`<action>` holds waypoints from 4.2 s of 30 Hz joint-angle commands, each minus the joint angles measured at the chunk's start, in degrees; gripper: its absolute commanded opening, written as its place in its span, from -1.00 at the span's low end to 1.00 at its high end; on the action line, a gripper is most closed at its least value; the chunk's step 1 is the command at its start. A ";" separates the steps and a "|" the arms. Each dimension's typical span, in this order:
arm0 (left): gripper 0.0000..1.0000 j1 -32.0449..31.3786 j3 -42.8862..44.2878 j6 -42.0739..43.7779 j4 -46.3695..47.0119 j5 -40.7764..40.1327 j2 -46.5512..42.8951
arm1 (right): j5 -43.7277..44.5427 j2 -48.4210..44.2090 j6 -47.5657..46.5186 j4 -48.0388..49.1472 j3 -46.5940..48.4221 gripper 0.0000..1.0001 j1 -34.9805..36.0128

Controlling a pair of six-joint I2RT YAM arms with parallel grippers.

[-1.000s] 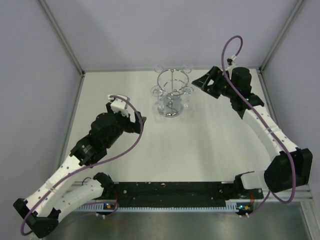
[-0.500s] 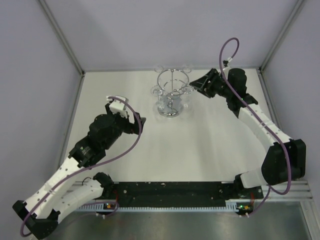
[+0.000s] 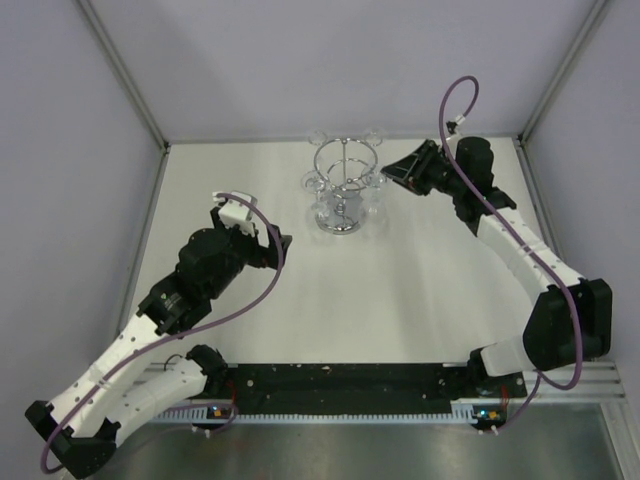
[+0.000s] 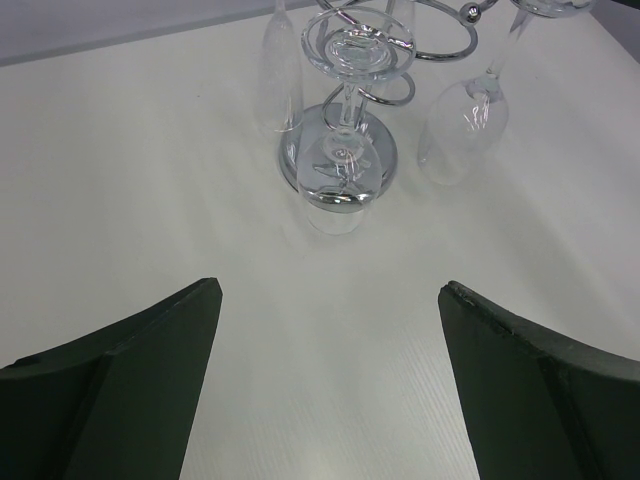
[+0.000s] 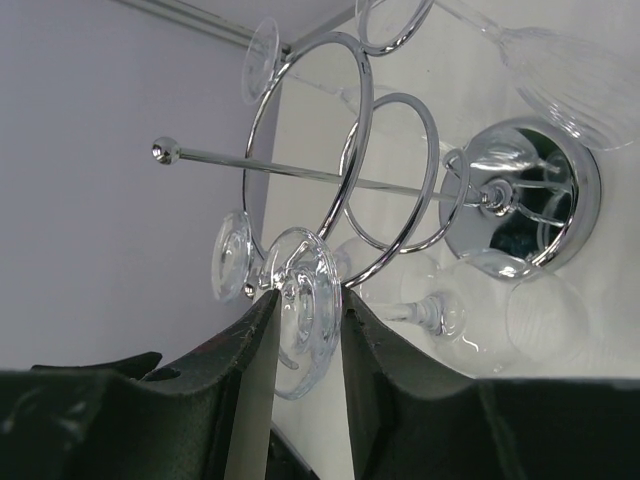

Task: Take the wine glass off the wine glass rack

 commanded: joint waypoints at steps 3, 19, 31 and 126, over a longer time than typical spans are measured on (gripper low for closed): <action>0.92 -0.04 -0.54 -0.66 1.75 -0.18 0.14 | -0.31 -3.80 -1.45 0.69 0.90 -0.39 -0.09; 0.91 -0.04 -0.54 -1.01 1.75 0.08 0.32 | -1.45 -4.94 -1.19 0.34 2.13 -0.43 1.75; 0.92 -0.04 -0.72 -0.84 1.40 -0.01 -0.47 | -0.93 -2.39 -1.10 0.69 4.07 -0.56 4.13; 0.71 -0.04 -2.56 -59.72 23.02 44.11 2.87 | 8.82 -31.05 -65.26 -19.62 2.14 -1.00 46.05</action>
